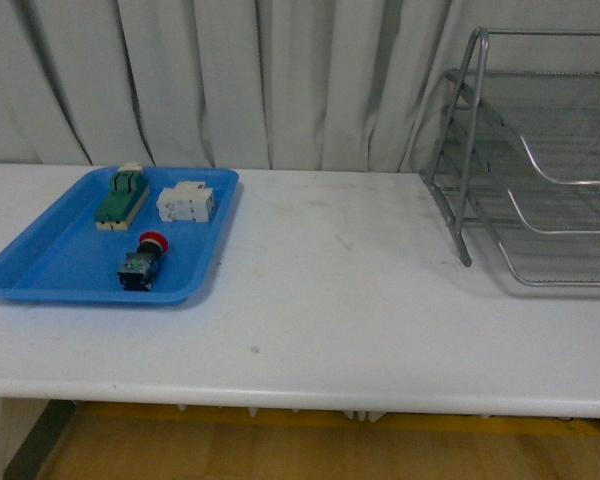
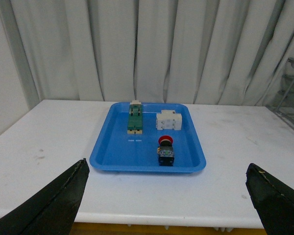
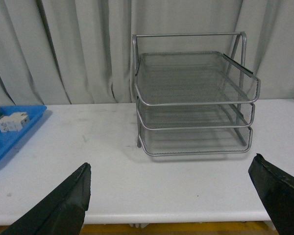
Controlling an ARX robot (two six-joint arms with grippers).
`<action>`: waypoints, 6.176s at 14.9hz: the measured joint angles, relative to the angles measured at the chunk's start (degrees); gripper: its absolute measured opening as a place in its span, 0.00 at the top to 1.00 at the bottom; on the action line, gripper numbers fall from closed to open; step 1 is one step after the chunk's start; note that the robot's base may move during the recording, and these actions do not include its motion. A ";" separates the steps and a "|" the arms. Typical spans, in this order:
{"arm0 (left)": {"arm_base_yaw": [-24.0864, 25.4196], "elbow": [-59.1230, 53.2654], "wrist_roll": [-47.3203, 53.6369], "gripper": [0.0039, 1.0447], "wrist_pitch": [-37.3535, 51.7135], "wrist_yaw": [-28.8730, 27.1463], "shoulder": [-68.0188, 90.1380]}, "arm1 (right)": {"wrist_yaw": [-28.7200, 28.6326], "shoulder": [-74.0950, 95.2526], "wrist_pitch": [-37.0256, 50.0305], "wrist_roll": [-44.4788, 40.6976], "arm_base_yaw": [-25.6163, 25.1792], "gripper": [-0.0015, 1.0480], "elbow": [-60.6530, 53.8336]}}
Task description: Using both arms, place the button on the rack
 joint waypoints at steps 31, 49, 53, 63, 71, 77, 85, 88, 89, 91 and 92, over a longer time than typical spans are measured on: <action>0.00 0.00 0.00 0.06 0.00 0.00 0.00 | 0.00 0.00 -0.02 0.00 0.00 0.06 0.00; 0.00 0.00 0.00 0.06 -0.02 0.00 0.00 | 0.00 0.00 -0.02 0.00 0.00 0.52 0.00; 0.00 0.00 0.00 0.06 -0.02 0.00 0.00 | 0.00 0.00 -0.02 -0.17 0.00 0.39 0.00; 0.00 0.00 0.00 0.06 0.00 0.02 0.00 | -20.46 44.54 14.47 13.51 -19.19 0.06 19.45; 0.00 0.00 0.00 0.06 -0.02 0.02 0.00 | -23.61 100.37 43.21 44.13 -33.68 0.06 45.42; 0.00 0.00 0.00 0.06 0.00 0.04 0.00 | -23.17 118.18 53.24 63.65 -24.85 0.06 48.61; 0.00 0.00 0.00 0.06 0.00 0.02 0.00 | -22.67 124.76 55.36 64.37 -19.61 0.06 50.12; 0.00 0.00 0.00 0.06 -0.02 0.02 0.00 | -22.49 126.95 52.89 63.95 -19.93 0.06 53.51; 0.00 0.00 0.00 0.06 0.00 0.02 0.00 | -22.27 127.40 52.04 63.45 -19.91 0.06 54.82; 0.00 0.00 0.00 0.06 0.00 0.02 0.00 | -22.10 128.21 51.39 63.01 -19.82 0.06 56.76; 0.00 0.00 0.00 0.06 0.00 0.02 0.00 | -22.05 128.34 50.69 62.97 -19.45 0.06 57.83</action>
